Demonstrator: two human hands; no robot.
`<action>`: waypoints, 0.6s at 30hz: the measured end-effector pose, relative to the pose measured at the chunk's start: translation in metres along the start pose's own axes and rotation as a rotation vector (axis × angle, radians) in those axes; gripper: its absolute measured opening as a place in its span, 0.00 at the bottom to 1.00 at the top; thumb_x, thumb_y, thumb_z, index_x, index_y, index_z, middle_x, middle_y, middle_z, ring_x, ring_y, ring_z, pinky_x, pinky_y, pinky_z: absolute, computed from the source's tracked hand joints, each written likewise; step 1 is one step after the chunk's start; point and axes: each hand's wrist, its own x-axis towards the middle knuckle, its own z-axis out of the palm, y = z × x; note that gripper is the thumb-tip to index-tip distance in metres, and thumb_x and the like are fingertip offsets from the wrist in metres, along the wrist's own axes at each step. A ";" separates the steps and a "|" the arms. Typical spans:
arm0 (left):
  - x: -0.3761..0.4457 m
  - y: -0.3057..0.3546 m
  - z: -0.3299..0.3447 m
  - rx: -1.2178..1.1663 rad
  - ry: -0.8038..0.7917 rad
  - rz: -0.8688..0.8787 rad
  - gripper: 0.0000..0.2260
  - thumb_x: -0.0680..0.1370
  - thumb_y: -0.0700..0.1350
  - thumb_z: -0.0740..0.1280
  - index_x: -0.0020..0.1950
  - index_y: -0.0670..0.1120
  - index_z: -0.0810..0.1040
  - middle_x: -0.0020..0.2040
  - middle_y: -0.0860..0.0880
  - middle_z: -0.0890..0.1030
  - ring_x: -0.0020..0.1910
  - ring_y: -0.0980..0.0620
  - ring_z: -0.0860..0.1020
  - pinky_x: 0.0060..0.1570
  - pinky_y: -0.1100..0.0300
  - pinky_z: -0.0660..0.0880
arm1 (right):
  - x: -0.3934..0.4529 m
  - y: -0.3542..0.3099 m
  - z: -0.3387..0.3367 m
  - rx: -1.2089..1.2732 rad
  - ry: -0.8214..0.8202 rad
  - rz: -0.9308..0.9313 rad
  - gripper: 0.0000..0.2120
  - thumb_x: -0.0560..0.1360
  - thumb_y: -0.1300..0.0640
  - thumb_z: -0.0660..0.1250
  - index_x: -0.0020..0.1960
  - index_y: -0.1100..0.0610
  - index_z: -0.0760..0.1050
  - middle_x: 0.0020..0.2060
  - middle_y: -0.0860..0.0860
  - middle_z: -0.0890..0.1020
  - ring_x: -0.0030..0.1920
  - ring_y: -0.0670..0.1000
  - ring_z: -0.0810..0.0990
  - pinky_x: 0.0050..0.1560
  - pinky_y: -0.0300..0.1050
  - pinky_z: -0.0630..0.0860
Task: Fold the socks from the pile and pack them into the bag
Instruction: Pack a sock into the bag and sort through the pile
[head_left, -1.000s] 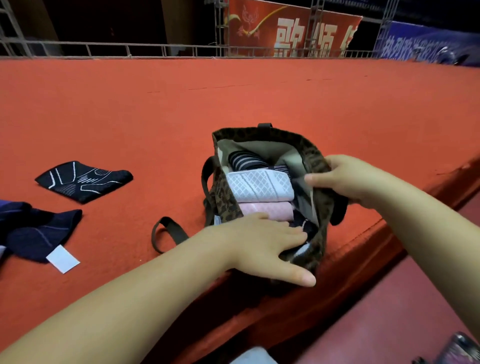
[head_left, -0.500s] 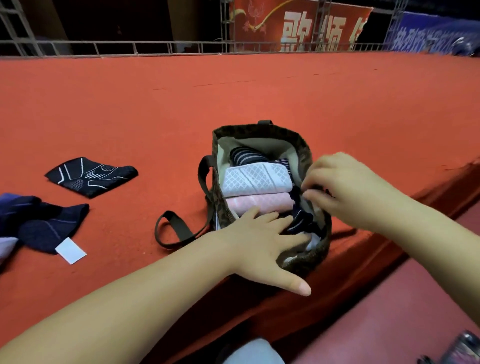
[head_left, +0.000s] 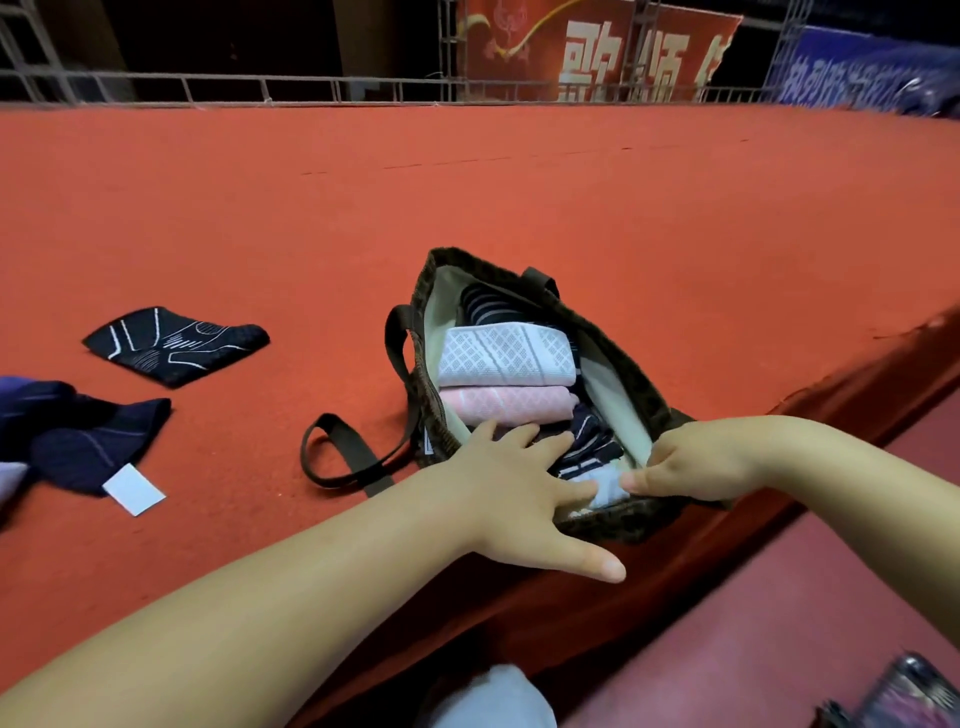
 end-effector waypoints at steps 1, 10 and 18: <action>0.000 0.001 0.000 -0.008 -0.001 -0.010 0.36 0.69 0.76 0.49 0.74 0.64 0.55 0.79 0.48 0.44 0.77 0.43 0.42 0.72 0.40 0.41 | 0.002 0.002 0.003 0.047 -0.010 -0.045 0.21 0.77 0.37 0.58 0.32 0.50 0.69 0.31 0.45 0.69 0.31 0.44 0.68 0.35 0.39 0.64; 0.000 -0.002 -0.001 -0.141 0.004 0.004 0.29 0.71 0.74 0.52 0.66 0.63 0.67 0.79 0.51 0.47 0.77 0.47 0.43 0.72 0.40 0.41 | -0.021 0.034 0.000 0.896 0.184 -0.573 0.25 0.59 0.31 0.72 0.34 0.54 0.78 0.35 0.48 0.75 0.36 0.46 0.72 0.42 0.38 0.68; -0.025 -0.043 -0.003 -0.550 0.819 -0.081 0.24 0.71 0.64 0.54 0.48 0.49 0.81 0.51 0.54 0.81 0.54 0.55 0.75 0.56 0.50 0.71 | -0.029 0.008 -0.018 0.769 0.321 -0.364 0.38 0.75 0.32 0.44 0.37 0.58 0.82 0.34 0.46 0.82 0.35 0.49 0.77 0.48 0.42 0.71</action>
